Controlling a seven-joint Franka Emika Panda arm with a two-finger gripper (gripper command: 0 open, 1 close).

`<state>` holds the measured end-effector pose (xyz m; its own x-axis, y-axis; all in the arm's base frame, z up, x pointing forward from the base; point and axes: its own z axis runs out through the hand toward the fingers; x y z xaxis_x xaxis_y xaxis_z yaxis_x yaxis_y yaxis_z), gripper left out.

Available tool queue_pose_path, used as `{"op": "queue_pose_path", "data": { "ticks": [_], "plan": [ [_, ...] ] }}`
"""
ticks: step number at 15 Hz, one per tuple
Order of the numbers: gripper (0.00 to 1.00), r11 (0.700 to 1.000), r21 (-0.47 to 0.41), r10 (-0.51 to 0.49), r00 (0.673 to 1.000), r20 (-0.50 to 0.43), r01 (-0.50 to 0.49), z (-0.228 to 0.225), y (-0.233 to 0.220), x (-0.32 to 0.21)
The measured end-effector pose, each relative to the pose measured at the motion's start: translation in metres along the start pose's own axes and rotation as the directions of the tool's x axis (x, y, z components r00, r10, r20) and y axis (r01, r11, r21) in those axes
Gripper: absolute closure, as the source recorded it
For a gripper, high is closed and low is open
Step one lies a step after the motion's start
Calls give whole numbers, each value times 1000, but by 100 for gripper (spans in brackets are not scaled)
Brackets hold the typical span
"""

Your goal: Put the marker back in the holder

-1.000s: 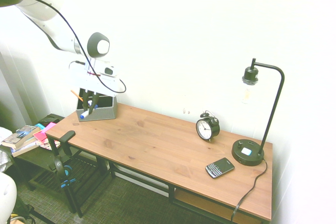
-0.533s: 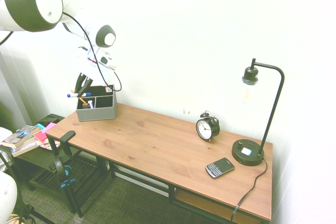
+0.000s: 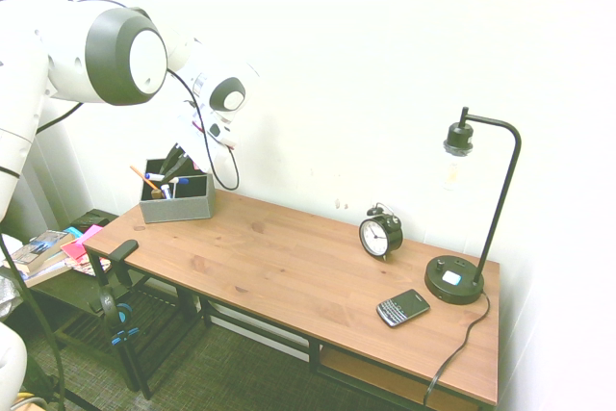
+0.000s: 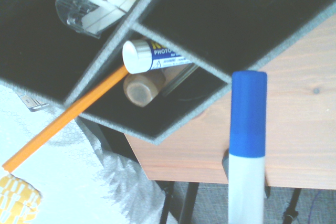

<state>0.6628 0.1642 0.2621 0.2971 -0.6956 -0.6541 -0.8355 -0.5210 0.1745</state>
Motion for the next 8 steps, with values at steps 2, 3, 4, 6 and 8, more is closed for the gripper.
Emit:
{"op": "queue_pose_path", "data": {
  "ticks": [2, 3, 4, 6, 8],
  "plan": [
    [100, 1000, 25, -2, 1000, 15, 2, 1, -4, 8],
    [100, 1000, 28, -1, 1000, 16, 1, 5, -6, 12],
    [100, 1000, 30, 2, 1000, 16, -3, 9, -8, 16],
    [0, 999, 42, -4, 1000, 10, 3, 15, -12, 25],
    [0, 999, 49, -16, 1000, 7, 16, 16, -13, 30]
  ]
}}
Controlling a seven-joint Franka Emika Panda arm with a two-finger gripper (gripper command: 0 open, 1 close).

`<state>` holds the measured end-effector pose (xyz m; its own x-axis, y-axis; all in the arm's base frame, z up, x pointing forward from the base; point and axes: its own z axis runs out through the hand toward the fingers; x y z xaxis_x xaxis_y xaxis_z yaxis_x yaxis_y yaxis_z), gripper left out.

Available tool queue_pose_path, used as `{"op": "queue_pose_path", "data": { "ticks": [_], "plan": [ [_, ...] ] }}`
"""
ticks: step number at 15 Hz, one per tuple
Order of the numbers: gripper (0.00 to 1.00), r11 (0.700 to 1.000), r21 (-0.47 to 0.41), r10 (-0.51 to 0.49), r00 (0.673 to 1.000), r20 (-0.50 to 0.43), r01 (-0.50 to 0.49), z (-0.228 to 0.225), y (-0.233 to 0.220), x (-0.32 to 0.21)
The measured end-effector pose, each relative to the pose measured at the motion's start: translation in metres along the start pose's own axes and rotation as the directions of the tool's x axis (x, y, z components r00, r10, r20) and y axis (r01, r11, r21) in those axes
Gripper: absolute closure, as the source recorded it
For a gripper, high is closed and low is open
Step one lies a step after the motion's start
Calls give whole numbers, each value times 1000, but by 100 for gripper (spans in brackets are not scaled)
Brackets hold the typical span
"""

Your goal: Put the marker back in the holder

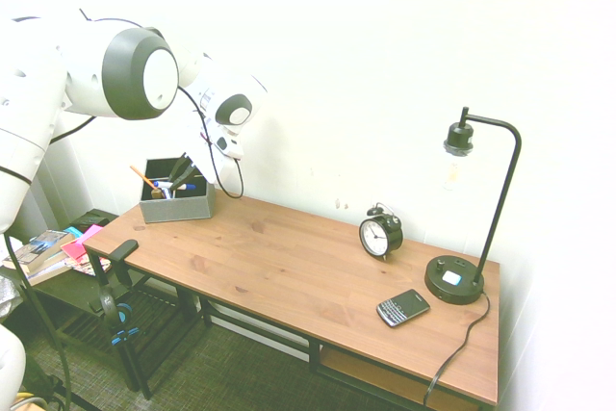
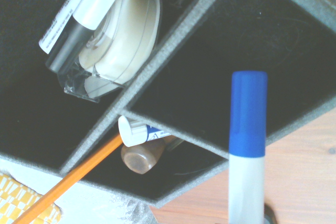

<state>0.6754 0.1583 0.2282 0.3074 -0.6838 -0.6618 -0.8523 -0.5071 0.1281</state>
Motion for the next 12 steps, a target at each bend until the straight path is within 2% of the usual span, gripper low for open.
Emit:
{"op": "queue_pose_path", "data": {
  "ticks": [12],
  "plan": [
    [0, 1000, 7, -10, 1000, -18, 10, 10, -9, 1]
  ]
}}
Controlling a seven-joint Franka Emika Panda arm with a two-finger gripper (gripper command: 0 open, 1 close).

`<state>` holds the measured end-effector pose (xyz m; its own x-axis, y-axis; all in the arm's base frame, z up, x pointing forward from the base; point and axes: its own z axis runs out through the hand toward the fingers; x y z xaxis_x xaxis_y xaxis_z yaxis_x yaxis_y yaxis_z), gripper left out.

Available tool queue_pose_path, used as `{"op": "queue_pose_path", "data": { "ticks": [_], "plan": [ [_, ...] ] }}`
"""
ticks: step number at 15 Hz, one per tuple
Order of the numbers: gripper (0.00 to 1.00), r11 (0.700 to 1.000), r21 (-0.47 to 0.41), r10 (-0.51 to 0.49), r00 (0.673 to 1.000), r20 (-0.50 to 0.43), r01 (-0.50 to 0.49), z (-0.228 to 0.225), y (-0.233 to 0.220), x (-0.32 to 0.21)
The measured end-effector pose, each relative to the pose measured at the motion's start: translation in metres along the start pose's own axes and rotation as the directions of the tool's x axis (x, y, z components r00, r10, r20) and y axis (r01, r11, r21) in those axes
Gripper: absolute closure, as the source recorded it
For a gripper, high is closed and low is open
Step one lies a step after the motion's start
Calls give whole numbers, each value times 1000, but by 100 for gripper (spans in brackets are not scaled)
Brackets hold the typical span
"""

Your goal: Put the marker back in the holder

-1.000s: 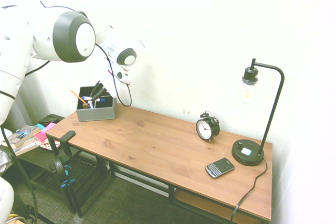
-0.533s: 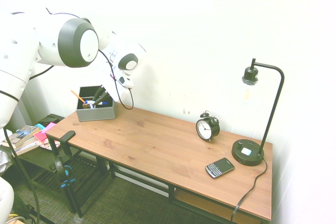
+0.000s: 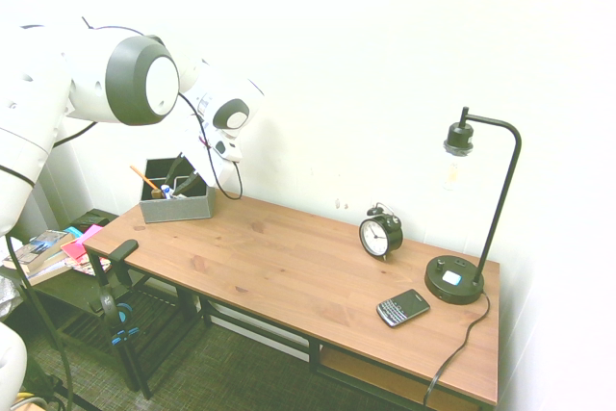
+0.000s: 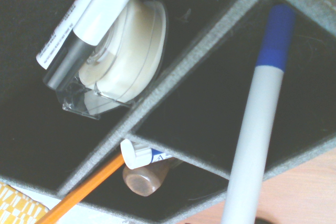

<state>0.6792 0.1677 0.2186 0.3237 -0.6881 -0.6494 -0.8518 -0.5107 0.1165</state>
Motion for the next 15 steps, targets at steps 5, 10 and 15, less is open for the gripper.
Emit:
{"op": "queue_pose_path", "data": {
  "ticks": [5, 10, 15],
  "plan": [
    [0, 991, -99, -113, 974, -195, 95, -38, 29, -44],
    [0, 969, -230, -190, 863, -468, 89, -113, 115, -83],
    [0, 973, -221, -193, 731, -655, 59, -150, 201, -68]
  ]
}}
